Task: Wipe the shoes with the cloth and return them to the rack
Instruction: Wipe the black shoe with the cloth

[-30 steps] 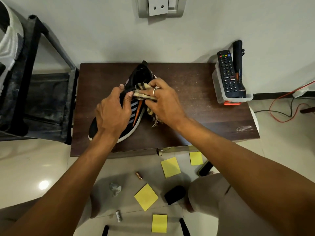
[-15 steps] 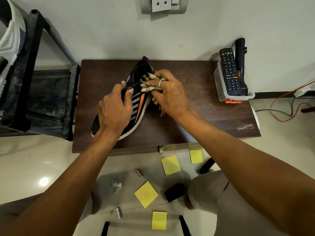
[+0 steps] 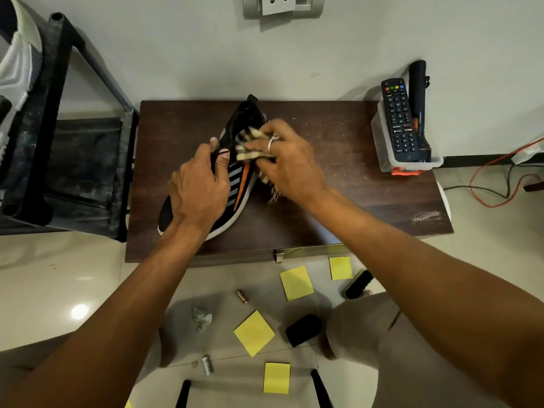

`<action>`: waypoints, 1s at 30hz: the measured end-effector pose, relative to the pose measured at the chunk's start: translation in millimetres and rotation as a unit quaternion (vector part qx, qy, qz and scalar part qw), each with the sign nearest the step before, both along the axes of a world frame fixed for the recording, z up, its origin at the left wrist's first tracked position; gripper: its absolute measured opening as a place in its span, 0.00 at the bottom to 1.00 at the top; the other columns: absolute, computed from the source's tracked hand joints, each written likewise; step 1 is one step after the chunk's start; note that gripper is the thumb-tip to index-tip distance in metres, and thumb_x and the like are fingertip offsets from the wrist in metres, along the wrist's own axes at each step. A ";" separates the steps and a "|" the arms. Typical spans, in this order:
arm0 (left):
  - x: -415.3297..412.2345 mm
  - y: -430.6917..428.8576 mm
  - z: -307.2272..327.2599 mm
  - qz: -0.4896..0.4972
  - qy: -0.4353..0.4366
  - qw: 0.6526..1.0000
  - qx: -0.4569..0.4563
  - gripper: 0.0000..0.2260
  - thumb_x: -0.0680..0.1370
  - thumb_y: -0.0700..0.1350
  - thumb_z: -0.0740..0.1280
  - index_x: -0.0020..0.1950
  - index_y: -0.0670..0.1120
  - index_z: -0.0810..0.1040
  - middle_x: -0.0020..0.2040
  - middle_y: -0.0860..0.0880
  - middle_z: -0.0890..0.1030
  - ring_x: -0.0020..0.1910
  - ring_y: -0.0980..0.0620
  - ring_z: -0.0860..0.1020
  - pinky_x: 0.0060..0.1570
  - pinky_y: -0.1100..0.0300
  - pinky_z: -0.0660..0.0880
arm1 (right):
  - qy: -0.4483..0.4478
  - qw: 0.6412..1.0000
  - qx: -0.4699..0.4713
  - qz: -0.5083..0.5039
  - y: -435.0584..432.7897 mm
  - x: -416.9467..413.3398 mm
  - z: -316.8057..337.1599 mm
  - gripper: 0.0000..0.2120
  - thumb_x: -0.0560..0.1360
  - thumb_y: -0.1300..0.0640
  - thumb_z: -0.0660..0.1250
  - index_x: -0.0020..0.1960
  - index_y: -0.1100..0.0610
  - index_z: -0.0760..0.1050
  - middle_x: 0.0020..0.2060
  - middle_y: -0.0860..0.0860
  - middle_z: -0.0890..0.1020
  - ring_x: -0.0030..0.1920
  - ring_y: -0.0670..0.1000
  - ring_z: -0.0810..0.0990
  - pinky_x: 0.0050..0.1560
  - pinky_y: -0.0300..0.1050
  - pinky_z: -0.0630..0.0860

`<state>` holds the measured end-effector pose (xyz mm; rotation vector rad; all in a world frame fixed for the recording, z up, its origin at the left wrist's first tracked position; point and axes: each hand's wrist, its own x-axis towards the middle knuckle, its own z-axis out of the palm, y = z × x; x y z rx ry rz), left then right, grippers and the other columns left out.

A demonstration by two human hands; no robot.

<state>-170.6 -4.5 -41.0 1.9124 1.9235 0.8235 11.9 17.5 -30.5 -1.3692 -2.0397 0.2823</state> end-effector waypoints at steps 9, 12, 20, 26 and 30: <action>0.8 0.0 -2.1 0.003 0.007 1.000 0.000 0.15 0.87 0.53 0.56 0.61 0.44 0.76 0.39 0.51 0.76 0.36 0.51 0.72 0.39 0.54 0.63 | 0.017 1.000 0.001 -0.022 3.9 4.6 -0.7 0.11 0.75 0.61 0.74 0.56 0.60 0.85 0.54 0.54 0.79 0.48 0.49 0.81 0.50 0.46 0.82; 0.3 -1.5 -2.7 0.006 0.007 1.000 0.003 0.15 0.87 0.53 0.56 0.59 0.44 0.76 0.38 0.51 0.76 0.36 0.51 0.72 0.39 0.54 0.63 | 0.008 1.000 -0.004 -0.005 -3.7 -4.0 -0.7 0.11 0.75 0.61 0.73 0.58 0.59 0.84 0.55 0.54 0.79 0.48 0.49 0.80 0.51 0.44 0.82; 0.2 -1.5 -5.4 0.002 0.011 1.000 0.005 0.15 0.87 0.53 0.55 0.58 0.44 0.75 0.38 0.50 0.77 0.35 0.51 0.73 0.38 0.54 0.64 | 0.021 1.000 0.001 -0.022 0.2 -0.7 -1.0 0.11 0.75 0.61 0.74 0.57 0.61 0.84 0.54 0.54 0.79 0.48 0.50 0.81 0.52 0.43 0.82; -0.2 -0.3 -7.3 -0.005 0.005 1.000 0.019 0.16 0.87 0.53 0.56 0.61 0.44 0.76 0.40 0.47 0.80 0.37 0.47 0.77 0.39 0.52 0.67 | 0.009 1.000 0.010 -0.024 2.8 6.0 -1.3 0.10 0.75 0.61 0.74 0.56 0.60 0.84 0.55 0.54 0.79 0.48 0.50 0.81 0.51 0.43 0.82; -1.5 -1.2 -6.7 0.003 0.006 1.000 0.020 0.16 0.87 0.53 0.56 0.63 0.45 0.76 0.40 0.47 0.80 0.38 0.46 0.77 0.39 0.53 0.66 | -0.005 1.000 0.006 0.025 -11.5 -10.4 -4.6 0.11 0.75 0.62 0.74 0.57 0.61 0.84 0.55 0.55 0.79 0.49 0.50 0.81 0.52 0.42 0.81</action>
